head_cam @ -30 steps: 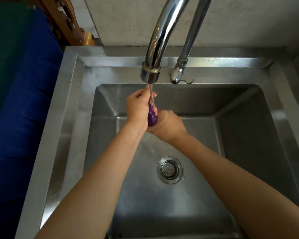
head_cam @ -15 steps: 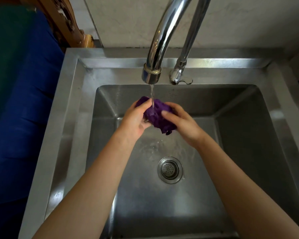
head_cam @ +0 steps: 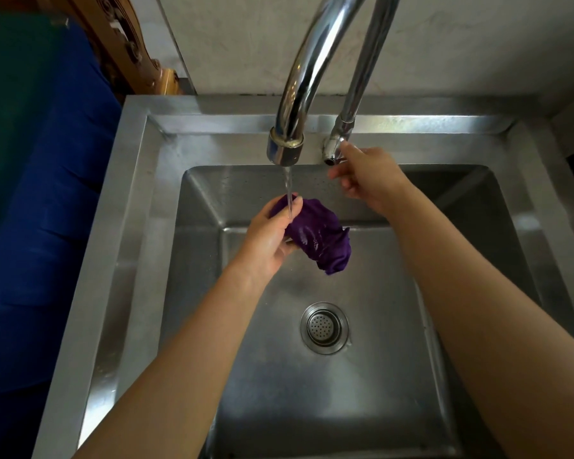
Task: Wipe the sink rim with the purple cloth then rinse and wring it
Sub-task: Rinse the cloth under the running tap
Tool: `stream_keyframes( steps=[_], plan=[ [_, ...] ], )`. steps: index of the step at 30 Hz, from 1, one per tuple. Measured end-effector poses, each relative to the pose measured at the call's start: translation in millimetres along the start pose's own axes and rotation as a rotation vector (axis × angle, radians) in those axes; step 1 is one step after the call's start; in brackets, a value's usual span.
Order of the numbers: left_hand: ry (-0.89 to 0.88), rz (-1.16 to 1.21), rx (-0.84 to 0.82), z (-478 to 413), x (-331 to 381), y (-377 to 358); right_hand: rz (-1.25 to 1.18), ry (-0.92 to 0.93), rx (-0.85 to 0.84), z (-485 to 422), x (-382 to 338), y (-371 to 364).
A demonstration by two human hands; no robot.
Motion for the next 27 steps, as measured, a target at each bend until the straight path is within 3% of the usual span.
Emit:
stream_keyframes(
  steps=[9, 18, 20, 24, 27],
  plan=[
    [0.032, 0.138, -0.027, 3.6, -0.6, 3.7, -0.219, 0.078, -0.053, -11.5, 13.8, -0.4],
    [0.045, 0.217, -0.01, 5.0, -4.3, 11.9, -0.54, 0.11, -0.257, -14.4, 37.2, -0.9],
    [0.035, 0.226, -0.047, 7.1, -2.6, 10.9, -0.481, 0.065, -0.249, -13.8, 41.9, -3.6],
    [0.002, 0.18, -0.11, 9.9, 2.5, 10.5, -0.003, 0.009, -0.337, 11.5, 64.2, -21.9],
    [-0.064, 0.074, -0.119, 8.0, 5.6, 15.9, 0.037, 0.085, -0.333, 38.3, 79.2, -32.0]
  ],
)
Point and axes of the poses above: each hand's wrist, its own z-axis away from the middle knuckle, its own y-axis out of the back of the hand, x = y × z, the point moved 1 cm from there along -z, towards the middle knuckle, and after that the axes turned 14 degrees about z, right-handed, at the moved point
